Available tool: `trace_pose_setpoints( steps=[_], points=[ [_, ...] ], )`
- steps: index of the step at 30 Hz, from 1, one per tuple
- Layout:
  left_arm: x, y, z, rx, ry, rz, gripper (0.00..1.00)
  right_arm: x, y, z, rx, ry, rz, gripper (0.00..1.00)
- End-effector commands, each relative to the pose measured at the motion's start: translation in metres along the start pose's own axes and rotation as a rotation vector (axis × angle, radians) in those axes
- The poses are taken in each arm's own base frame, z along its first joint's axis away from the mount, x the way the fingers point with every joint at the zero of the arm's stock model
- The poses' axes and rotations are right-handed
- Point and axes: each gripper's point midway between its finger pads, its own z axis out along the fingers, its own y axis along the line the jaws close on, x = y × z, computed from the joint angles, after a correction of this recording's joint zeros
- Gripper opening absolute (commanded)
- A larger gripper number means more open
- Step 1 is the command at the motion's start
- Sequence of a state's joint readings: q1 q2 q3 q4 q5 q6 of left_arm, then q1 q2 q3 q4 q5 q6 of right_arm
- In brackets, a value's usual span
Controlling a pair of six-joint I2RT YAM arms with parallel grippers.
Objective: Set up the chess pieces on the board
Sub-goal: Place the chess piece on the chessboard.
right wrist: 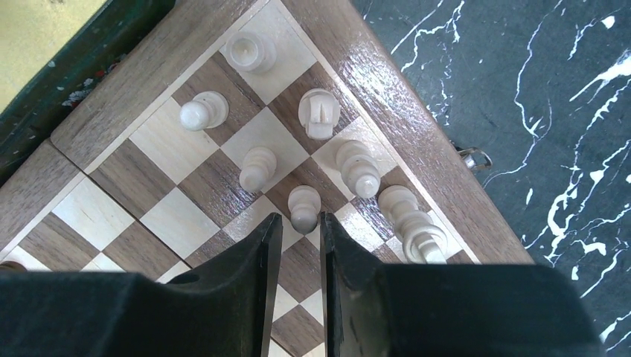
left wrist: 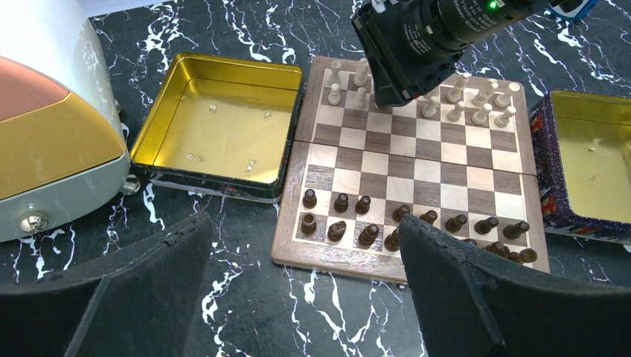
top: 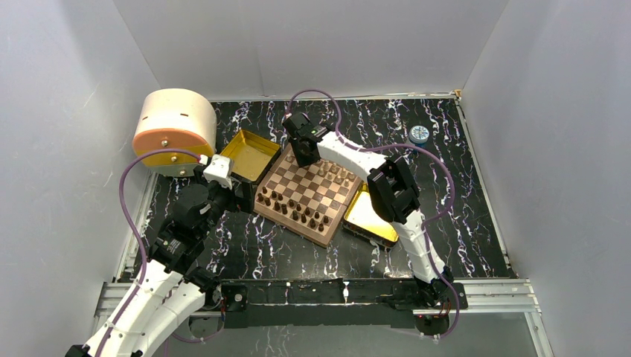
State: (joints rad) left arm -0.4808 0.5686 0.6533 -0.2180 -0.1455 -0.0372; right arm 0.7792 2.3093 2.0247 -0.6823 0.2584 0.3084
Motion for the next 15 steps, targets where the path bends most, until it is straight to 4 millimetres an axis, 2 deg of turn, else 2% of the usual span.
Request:
trace_pose_setpoints(
  steps=[1,7,12,15],
  points=[
    [-0.006,0.000,0.000,0.004,-0.016,0.000,0.93,-0.026,-0.001,-0.017,-0.002,-0.060,0.023,0.35],
    [-0.005,0.000,0.000,0.002,-0.012,0.001,0.93,-0.029,-0.004,-0.038,-0.004,-0.066,0.038,0.37],
    [-0.001,0.001,0.004,-0.008,0.007,-0.005,0.94,-0.028,-0.009,-0.069,-0.023,-0.089,0.048,0.37],
    [0.003,-0.008,0.008,0.033,0.034,-0.012,0.95,-0.022,-0.020,-0.086,0.002,-0.111,0.030,0.38]
  ],
)
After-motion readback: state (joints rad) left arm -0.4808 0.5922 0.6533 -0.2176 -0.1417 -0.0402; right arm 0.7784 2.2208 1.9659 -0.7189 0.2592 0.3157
